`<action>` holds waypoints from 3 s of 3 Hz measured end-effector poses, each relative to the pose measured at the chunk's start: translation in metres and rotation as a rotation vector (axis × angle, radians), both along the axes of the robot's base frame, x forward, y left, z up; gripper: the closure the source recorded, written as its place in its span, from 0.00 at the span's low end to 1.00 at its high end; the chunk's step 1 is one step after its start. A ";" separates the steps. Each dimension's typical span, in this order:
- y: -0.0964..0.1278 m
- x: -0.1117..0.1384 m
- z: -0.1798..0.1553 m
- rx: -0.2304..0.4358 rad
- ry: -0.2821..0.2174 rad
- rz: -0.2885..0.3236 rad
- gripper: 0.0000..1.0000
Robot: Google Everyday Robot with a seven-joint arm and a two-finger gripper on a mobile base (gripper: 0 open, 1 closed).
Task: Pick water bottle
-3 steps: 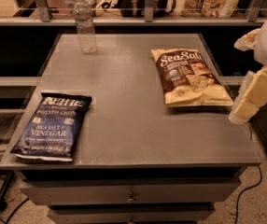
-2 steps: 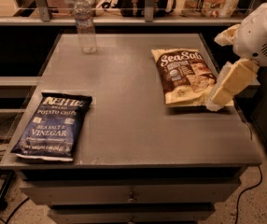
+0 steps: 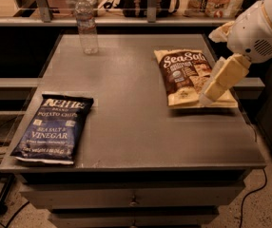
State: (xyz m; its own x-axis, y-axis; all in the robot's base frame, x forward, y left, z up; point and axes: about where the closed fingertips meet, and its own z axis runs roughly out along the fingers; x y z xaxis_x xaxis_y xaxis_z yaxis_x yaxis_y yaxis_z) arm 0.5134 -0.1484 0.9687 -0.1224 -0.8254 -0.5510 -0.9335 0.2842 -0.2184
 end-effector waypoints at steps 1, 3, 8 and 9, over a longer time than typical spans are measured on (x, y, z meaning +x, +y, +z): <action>0.007 0.009 -0.003 0.071 -0.026 -0.035 0.00; 0.043 0.071 0.028 0.242 -0.168 0.009 0.00; 0.160 0.196 0.022 0.362 -0.165 0.092 0.00; 0.191 0.215 0.012 0.450 -0.157 0.062 0.00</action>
Offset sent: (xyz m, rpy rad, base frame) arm 0.0794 0.0441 0.0308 0.3168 -0.2019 -0.0073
